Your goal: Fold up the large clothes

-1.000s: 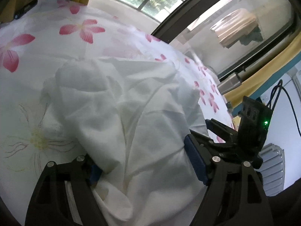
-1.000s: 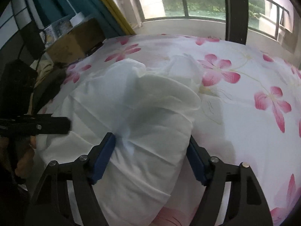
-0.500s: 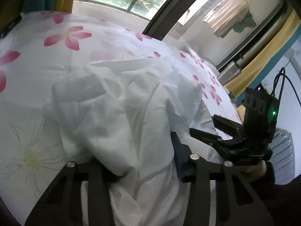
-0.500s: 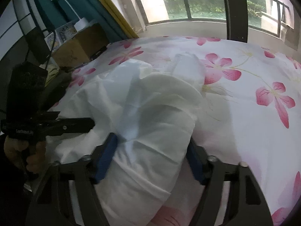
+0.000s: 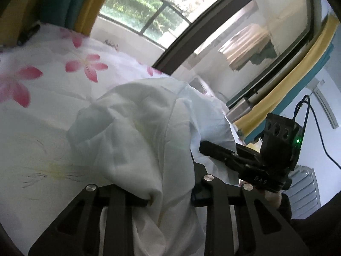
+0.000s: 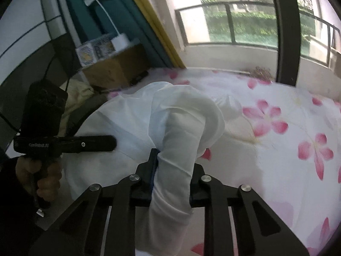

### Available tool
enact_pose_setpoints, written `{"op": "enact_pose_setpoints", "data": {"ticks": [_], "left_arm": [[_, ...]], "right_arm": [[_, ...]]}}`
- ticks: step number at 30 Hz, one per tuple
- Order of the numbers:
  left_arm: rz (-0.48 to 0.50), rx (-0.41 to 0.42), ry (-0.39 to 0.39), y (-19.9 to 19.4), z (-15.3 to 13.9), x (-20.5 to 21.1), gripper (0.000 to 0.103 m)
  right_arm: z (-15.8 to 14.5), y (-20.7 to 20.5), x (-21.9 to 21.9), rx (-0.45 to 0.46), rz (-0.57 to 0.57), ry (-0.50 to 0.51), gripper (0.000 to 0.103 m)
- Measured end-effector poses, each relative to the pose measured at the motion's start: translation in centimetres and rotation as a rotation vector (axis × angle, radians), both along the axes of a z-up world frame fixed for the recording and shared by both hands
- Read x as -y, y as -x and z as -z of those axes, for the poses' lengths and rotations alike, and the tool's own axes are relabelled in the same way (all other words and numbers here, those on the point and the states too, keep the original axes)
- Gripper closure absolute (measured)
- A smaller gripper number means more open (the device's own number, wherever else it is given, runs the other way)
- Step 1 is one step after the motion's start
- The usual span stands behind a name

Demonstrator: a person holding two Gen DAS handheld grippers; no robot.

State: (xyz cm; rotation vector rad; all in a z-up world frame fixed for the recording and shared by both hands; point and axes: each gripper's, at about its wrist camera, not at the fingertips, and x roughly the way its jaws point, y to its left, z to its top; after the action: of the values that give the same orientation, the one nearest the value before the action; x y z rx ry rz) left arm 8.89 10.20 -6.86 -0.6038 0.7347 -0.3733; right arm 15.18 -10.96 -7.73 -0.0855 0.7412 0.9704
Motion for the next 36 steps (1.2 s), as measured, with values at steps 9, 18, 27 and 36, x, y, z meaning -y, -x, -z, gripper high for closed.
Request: {"op": "enact_pose_setpoints", "data": {"ticks": [9, 18, 27, 36], "left_arm": [[-0.087, 0.065, -0.088, 3.8, -3.0, -3.5, 0.075], [-0.186, 0.041, -0.199, 6.7, -3.6, -7.9, 0.075], [-0.249, -0.025, -0.300, 7.2, -2.0, -11.0, 0.075], [-0.274, -0.121, -0.319, 5.8, 1.4, -12.6, 0.062]], "right_arm": [[-2.3, 1.6, -4.9, 0.032, -0.090, -0.053, 0.081], [-1.8, 3.4, -10.3, 0.015, -0.141, -0.062, 0.081], [0.6, 3.9, -14.6, -0.047, -0.157, -0.037, 0.081], [3.2, 3.4, -16.8, -0.020, -0.064, 0.095, 0.068]]}}
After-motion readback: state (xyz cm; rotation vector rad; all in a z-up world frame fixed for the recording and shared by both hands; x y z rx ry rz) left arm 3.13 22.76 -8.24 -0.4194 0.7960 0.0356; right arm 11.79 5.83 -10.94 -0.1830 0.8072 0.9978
